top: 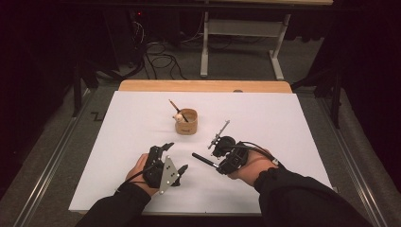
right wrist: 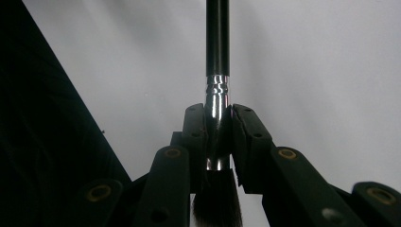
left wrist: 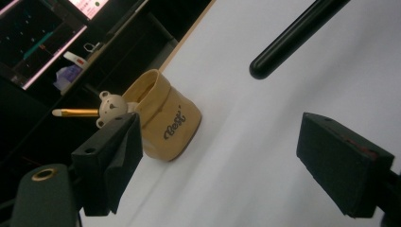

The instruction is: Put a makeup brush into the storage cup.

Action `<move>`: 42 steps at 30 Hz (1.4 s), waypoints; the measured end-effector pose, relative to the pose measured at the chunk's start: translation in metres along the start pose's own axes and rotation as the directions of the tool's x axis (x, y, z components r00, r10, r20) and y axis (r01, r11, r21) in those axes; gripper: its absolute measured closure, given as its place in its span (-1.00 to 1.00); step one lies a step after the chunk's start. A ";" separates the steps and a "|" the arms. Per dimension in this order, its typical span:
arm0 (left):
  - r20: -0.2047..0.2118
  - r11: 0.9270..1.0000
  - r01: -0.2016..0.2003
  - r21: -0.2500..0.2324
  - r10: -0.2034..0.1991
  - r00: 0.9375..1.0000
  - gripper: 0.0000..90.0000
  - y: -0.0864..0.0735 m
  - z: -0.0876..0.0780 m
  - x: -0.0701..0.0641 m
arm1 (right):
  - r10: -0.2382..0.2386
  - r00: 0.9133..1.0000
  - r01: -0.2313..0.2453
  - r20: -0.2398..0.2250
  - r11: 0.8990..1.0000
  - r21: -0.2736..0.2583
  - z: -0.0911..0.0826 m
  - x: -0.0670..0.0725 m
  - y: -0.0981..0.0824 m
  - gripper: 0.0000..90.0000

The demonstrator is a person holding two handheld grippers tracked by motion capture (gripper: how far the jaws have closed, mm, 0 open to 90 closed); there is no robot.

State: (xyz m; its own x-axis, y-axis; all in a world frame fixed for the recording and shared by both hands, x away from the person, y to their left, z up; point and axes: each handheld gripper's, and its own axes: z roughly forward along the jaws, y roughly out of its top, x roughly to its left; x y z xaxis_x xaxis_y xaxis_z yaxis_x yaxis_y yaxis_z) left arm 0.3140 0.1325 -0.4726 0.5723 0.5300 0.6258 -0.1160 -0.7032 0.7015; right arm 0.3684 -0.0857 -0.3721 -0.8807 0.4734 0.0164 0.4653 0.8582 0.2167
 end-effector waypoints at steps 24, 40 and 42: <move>-0.035 0.998 -0.059 0.012 0.060 0.998 -0.48 0.001 -0.001 -0.002 | -0.067 0.997 0.068 -0.027 0.996 0.056 -0.001 0.017 0.022 0.74; -0.032 0.994 -0.106 -0.008 0.106 0.994 -0.09 0.001 -0.003 -0.006 | -0.092 0.995 0.096 -0.040 0.988 0.119 -0.002 0.019 0.036 0.74; -0.036 0.993 -0.121 -0.011 0.121 0.992 -0.03 0.001 -0.003 -0.007 | -0.096 0.995 0.100 -0.041 0.988 0.114 -0.002 0.018 0.038 0.74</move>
State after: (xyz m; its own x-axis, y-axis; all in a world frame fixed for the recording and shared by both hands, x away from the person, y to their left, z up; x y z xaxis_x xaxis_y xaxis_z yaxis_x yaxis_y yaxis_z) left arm 0.3074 0.1299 -0.4752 0.5244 0.4580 0.7178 -0.1933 -0.7570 0.6242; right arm 0.3698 -0.0448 -0.3618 -0.9240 0.3807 0.0357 0.3823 0.9181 0.1042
